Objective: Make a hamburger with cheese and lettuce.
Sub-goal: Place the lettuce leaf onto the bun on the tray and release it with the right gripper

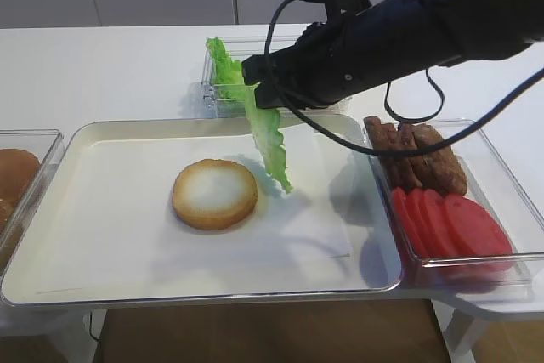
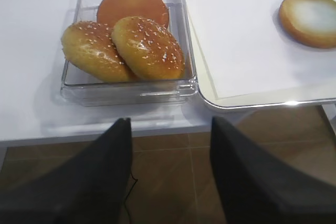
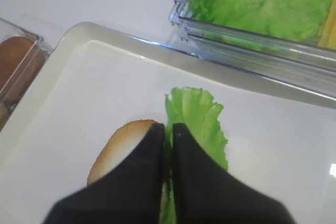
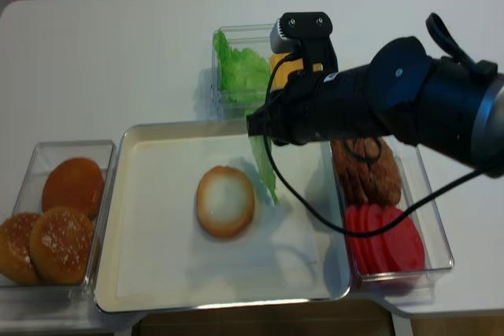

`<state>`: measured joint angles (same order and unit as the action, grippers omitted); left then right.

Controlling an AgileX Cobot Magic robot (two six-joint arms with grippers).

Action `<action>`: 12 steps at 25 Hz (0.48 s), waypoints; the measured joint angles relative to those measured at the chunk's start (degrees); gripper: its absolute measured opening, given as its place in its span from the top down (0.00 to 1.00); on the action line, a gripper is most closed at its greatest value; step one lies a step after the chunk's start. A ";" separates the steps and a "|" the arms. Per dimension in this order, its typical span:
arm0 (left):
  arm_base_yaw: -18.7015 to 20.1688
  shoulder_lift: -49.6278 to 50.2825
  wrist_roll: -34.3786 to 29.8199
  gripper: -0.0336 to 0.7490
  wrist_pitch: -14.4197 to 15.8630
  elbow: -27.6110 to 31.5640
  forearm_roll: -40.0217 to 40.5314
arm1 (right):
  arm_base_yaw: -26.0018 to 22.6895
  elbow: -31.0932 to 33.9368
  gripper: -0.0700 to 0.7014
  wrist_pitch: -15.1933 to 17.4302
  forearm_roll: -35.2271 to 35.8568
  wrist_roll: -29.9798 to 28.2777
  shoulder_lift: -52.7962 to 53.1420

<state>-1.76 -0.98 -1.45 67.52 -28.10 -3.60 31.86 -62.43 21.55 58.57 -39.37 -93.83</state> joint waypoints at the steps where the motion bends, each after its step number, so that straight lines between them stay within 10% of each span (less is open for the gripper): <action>1: 0.00 0.00 0.00 0.50 0.00 0.00 0.00 | 0.16 0.00 0.88 0.00 0.43 -0.62 -0.08; 12: 0.00 0.00 0.00 0.50 0.00 0.00 0.00 | 5.60 0.00 0.88 -1.51 4.80 -3.00 -3.35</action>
<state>-1.76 -0.98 -1.45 67.52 -28.10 -3.60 37.46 -62.43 20.04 63.37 -42.38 -97.18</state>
